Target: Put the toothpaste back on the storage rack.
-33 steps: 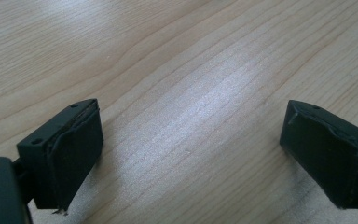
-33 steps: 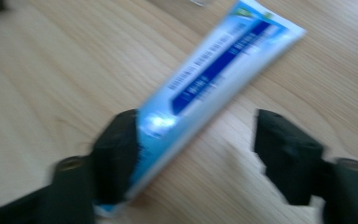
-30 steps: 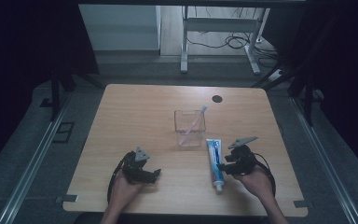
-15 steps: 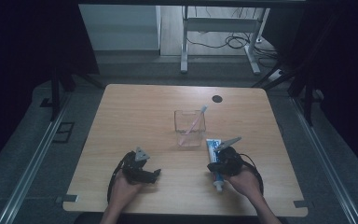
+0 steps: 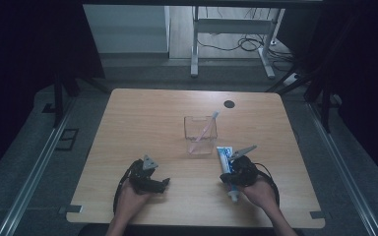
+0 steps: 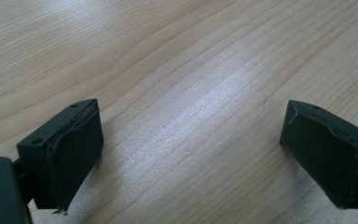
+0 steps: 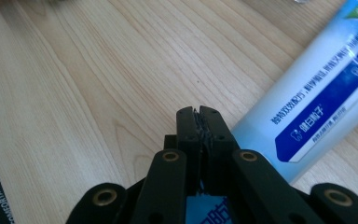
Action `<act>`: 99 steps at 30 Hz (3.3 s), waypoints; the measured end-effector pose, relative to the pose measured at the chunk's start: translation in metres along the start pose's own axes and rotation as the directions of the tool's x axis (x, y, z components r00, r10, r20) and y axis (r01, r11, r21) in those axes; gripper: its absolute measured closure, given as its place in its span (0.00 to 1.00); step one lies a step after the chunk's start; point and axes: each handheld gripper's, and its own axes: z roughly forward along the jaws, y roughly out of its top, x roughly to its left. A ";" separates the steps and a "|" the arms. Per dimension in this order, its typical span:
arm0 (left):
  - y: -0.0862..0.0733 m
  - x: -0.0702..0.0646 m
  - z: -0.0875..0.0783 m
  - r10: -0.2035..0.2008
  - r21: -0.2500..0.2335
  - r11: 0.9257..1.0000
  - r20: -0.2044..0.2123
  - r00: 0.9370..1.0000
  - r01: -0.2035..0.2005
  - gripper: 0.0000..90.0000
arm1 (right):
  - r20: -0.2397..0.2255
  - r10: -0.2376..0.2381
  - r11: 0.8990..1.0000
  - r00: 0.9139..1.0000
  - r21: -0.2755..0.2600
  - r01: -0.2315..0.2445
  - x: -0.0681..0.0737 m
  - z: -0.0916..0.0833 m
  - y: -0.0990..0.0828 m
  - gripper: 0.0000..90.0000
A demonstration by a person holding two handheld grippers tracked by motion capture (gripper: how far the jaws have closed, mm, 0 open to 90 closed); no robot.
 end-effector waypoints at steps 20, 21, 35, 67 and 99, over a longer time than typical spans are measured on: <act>0.000 0.000 0.000 0.002 0.000 1.000 0.000 1.000 -0.002 0.07 | 0.052 0.037 0.999 0.998 0.021 -0.038 -0.021 -0.020 -0.019 0.95; 0.000 0.000 0.000 0.002 0.000 1.000 0.000 1.000 -0.002 0.07 | 0.054 0.036 0.999 0.998 0.021 -0.038 -0.022 -0.021 -0.020 0.95; 0.000 0.000 0.000 0.001 0.000 1.000 0.000 1.000 -0.001 0.06 | 0.096 0.053 0.997 0.994 0.047 -0.058 -0.033 -0.032 -0.032 0.89; 0.000 0.000 0.000 0.001 0.004 1.000 0.001 1.000 -0.001 0.06 | 0.197 -0.042 0.980 0.979 0.200 0.001 -0.037 -0.038 0.013 0.26; 0.000 0.000 0.000 -0.001 0.004 1.000 0.001 1.000 0.001 0.07 | 0.179 -0.079 0.889 0.981 0.459 -0.012 -0.052 0.008 0.033 0.52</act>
